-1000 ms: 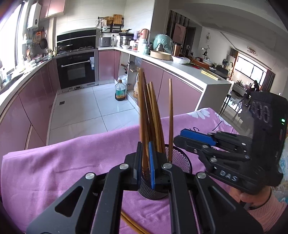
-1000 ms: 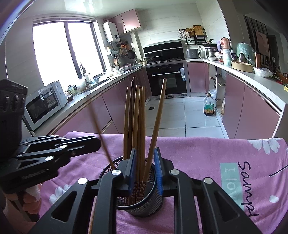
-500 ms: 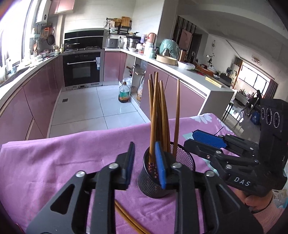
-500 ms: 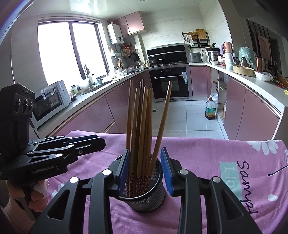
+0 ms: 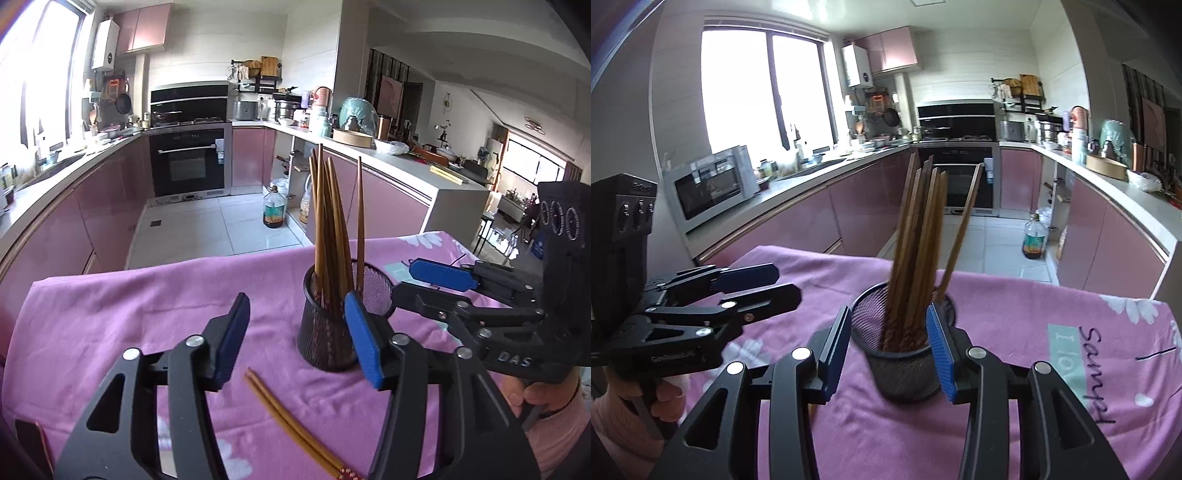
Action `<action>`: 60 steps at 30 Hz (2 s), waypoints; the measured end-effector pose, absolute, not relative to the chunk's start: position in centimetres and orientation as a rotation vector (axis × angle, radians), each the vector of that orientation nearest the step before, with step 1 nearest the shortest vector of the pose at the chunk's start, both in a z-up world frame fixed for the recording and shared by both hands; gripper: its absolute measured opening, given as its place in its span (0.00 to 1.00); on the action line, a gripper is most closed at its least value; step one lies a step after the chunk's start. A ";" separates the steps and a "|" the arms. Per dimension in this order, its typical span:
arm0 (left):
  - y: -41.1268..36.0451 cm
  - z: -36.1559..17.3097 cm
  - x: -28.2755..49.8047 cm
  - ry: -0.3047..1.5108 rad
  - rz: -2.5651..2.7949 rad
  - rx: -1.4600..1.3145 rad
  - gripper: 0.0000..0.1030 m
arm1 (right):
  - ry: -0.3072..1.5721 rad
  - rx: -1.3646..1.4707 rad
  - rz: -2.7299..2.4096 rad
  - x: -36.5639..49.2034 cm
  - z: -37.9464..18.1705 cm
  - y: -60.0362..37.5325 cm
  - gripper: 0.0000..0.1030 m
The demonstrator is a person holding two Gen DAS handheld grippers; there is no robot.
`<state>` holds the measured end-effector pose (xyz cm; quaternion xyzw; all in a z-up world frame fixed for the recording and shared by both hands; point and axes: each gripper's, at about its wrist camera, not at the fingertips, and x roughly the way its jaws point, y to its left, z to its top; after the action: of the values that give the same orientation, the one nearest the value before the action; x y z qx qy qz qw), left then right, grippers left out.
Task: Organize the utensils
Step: 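Move the left tool back to the two chopsticks on the cloth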
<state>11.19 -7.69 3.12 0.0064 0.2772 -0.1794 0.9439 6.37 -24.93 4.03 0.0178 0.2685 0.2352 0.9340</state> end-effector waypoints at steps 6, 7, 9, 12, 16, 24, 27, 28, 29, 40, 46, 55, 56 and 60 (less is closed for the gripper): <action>-6.8 1.3 9.3 0.594 -0.341 0.014 0.63 | 0.609 0.022 0.541 5.1 1.9 -23.6 0.39; -6.6 1.0 9.1 0.601 -0.335 0.008 0.63 | 0.625 0.023 0.546 5.1 1.4 -23.4 0.39; -6.1 0.4 8.9 0.618 -0.328 -0.003 0.64 | 0.662 0.026 0.557 5.1 0.3 -22.9 0.39; -5.3 -0.5 8.6 0.642 -0.312 -0.010 0.64 | 0.701 0.016 0.571 5.0 -0.9 -22.3 0.39; -4.2 -1.8 8.2 0.668 -0.284 -0.025 0.64 | 0.745 0.004 0.590 4.8 -2.1 -21.3 0.39; -2.0 -4.1 7.9 0.724 -0.240 -0.053 0.64 | 0.815 -0.039 0.609 3.9 -4.2 -18.9 0.39; -1.6 -4.7 7.8 0.741 -0.235 -0.060 0.63 | 0.830 -0.057 0.610 3.8 -4.7 -18.3 0.39; -1.6 -4.9 7.8 0.744 -0.235 -0.060 0.63 | 0.834 -0.062 0.609 3.7 -4.8 -18.1 0.39; -1.5 -5.1 7.8 0.748 -0.238 -0.061 0.63 | 0.835 -0.066 0.608 3.6 -4.8 -18.0 0.39; -1.8 -6.2 8.0 0.771 -0.255 -0.066 0.63 | 0.855 -0.098 0.573 3.8 -5.3 -17.6 0.36; -2.1 -6.8 8.4 0.785 -0.267 -0.060 0.63 | 0.865 -0.107 0.562 3.8 -5.4 -17.8 0.31; -3.8 -7.8 8.9 0.816 -0.288 -0.008 0.61 | 0.878 -0.045 0.557 4.1 -5.5 -19.6 0.26; -4.1 -7.9 9.0 0.821 -0.289 -0.003 0.61 | 0.878 -0.043 0.556 4.2 -5.5 -19.7 0.26; -4.6 -8.2 9.2 0.831 -0.297 0.013 0.59 | 0.880 -0.028 0.557 4.1 -5.5 -20.0 0.25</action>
<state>9.21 -4.61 -8.25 0.0061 0.4020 -0.1439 0.9042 4.14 -20.04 -5.53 -0.0132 0.4203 0.2662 0.8674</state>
